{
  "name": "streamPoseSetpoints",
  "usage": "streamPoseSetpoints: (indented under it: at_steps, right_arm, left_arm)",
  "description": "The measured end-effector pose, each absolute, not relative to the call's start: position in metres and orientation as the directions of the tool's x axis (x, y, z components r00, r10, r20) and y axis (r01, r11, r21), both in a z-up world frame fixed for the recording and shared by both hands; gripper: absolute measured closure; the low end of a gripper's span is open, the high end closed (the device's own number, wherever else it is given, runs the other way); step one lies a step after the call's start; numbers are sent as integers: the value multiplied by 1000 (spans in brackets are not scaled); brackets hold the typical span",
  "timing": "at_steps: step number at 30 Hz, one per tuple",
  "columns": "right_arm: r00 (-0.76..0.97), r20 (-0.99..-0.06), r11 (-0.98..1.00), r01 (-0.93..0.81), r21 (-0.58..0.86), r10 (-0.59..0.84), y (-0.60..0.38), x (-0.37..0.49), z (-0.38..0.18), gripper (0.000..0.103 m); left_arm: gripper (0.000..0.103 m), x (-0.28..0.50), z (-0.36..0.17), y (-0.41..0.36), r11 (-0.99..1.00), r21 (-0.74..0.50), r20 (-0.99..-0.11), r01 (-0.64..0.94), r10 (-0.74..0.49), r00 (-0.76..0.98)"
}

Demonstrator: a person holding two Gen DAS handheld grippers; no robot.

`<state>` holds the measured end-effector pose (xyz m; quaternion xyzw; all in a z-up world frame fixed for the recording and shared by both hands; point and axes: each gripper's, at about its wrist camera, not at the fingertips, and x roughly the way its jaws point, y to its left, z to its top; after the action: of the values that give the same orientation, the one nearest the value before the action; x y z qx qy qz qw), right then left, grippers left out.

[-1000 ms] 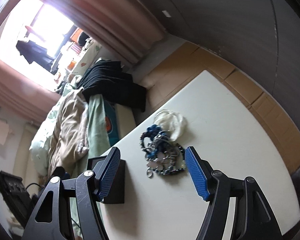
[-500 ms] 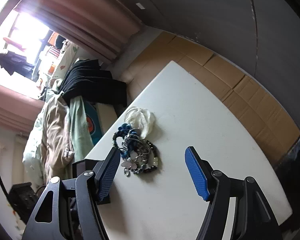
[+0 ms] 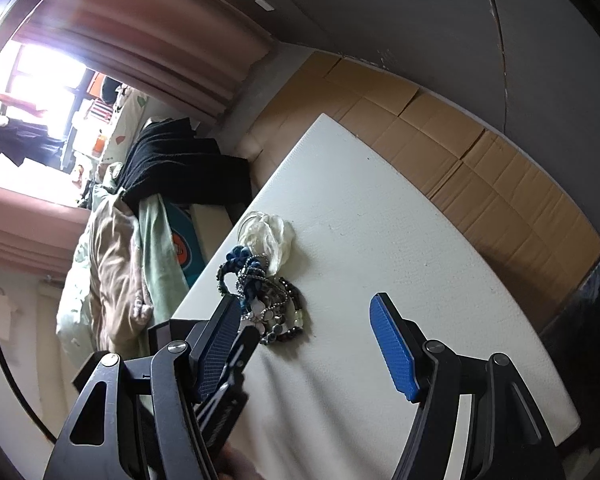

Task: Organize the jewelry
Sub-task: 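Lower the left tool onto the silver chain necklace and close it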

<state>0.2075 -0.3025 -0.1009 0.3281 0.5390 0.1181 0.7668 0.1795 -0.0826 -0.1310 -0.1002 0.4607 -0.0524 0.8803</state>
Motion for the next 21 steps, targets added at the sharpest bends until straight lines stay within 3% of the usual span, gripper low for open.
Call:
streamPoseSetpoints:
  at_steps: [4, 5, 6, 9, 21]
  right_arm:
    - [384, -750, 756, 174, 631, 538, -303, 208, -102, 35]
    - [382, -751, 757, 172, 631, 539, -302, 208, -102, 35]
    - [379, -752, 758, 170, 630, 540, -301, 208, -103, 35]
    - [370, -752, 756, 170, 632, 546, -300, 209, -104, 35]
    - [316, -722, 726, 129, 676, 616, -278, 209, -111, 35]
  left_arm:
    - [68, 182, -135, -84, 972, -233, -794, -15, -182, 580]
    - [74, 183, -135, -84, 973, -230, -791, -21, -175, 586]
    - [88, 183, -135, -84, 973, -229, -789, -25, -170, 591]
    - [96, 181, -128, -79, 963, -267, -764, -16, -202, 613]
    - [97, 154, -73, -43, 920, -392, -662, 22, -298, 687]
